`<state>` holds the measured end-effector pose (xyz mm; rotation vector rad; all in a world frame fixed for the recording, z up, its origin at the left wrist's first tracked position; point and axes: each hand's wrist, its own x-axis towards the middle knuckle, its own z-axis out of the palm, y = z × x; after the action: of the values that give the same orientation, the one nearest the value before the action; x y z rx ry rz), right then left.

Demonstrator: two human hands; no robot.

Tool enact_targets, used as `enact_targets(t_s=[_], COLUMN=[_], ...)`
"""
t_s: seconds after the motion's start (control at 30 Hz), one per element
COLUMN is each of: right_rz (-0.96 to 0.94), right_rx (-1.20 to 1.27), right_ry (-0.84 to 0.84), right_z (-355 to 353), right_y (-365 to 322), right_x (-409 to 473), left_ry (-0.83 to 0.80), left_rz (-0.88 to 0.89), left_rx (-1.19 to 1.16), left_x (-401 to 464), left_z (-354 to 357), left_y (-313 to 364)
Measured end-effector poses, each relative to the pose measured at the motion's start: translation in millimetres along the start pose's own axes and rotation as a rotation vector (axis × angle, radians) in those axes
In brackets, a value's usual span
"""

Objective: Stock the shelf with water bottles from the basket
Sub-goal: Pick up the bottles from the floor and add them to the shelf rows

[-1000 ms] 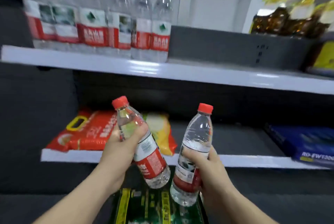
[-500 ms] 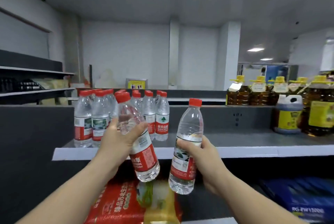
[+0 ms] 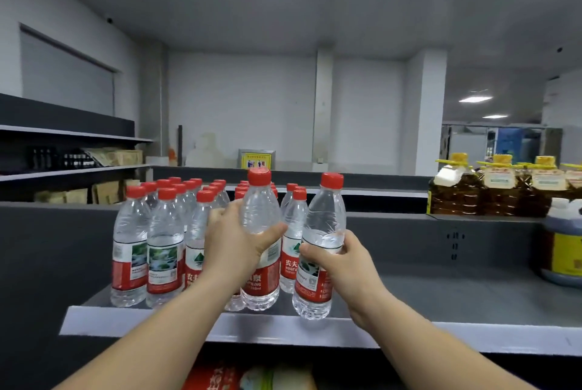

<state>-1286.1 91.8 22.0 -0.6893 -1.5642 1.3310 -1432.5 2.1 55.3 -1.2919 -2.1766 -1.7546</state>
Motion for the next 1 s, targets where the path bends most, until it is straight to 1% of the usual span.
enact_targets(t_s=[0.17,0.23,0.4,0.63,0.77,0.9,1.0], right_rz=[0.034,0.051,0.081,0.106,0.108,0.102,0.148], right_rx=[-0.061,-0.084,-0.133,-0.198,-0.224,-0.279,-0.339], right_ry=[-0.024,-0.026,-0.038,-0.021,-0.037,-0.048,-0.046], right_z=[8.8,12.1,15.5,12.2,16.2,16.7,13.8], right_y=[28.4,39.6,56.6,65.4,64.9,63.9,71.3], right_x=[50.6,63.0,80.6,89.5,88.4,88.4,86.9], left_ry=[0.046,0.029,-0.013,0.018,0.078,0.070,0.044], left_rz=[0.032,0.042,0.052,0.175,0.259,0.299,0.298], left_rx=[0.112,0.140,0.320,0.513,0.702,0.749,0.754], left_x=[28.2,35.5,39.9,41.0,44.7,44.8,40.4], left_z=[26.7,37.0,60.1,74.4,67.8,63.8,64.3], left_y=[-13.3,-20.3,-26.9,-29.9,-30.6,-33.5,-38.3])
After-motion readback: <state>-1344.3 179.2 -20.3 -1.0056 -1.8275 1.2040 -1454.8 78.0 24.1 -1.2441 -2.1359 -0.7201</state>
